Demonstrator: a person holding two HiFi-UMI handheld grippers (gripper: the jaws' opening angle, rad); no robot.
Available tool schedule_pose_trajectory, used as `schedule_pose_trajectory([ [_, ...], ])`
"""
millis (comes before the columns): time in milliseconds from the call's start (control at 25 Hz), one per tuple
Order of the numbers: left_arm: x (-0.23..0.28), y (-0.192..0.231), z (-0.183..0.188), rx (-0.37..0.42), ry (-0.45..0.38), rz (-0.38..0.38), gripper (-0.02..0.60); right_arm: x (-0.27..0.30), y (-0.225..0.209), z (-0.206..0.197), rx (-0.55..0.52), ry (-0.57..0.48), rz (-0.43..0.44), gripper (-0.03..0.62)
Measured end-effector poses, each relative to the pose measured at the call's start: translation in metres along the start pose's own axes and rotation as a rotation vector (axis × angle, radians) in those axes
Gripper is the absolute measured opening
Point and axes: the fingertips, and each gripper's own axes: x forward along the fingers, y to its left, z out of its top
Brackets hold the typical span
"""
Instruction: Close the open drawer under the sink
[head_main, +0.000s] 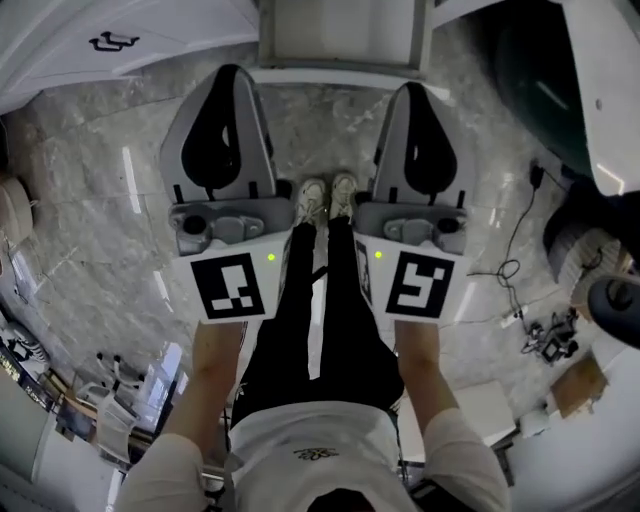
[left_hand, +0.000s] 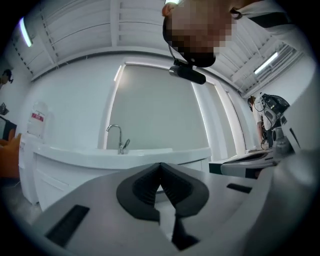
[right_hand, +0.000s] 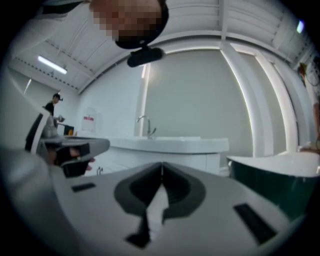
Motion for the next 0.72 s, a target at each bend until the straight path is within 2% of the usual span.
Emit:
schedule_pose_trajectory([
  [120,-0.002,0.000,-0.036,-0.009,-0.006,0.029,0.020,0.004,0.008,-0.038,-0.035,0.004,0.014,0.031],
  [320,-0.012,-0.003,-0.077,-0.049,0.006,0.070,0.020,-0.006,0.018,-0.101,-0.012,0.098,0.042,0.031],
  [520,-0.019,-0.005,-0.097,-0.041,0.035,0.052,0.020,-0.014,0.023,-0.143,0.061,0.166,0.012,0.031],
  [720,-0.022,-0.006,-0.106,-0.036,0.070,0.049,0.020,-0.019,0.017,-0.167,0.138,0.240,-0.007,0.031],
])
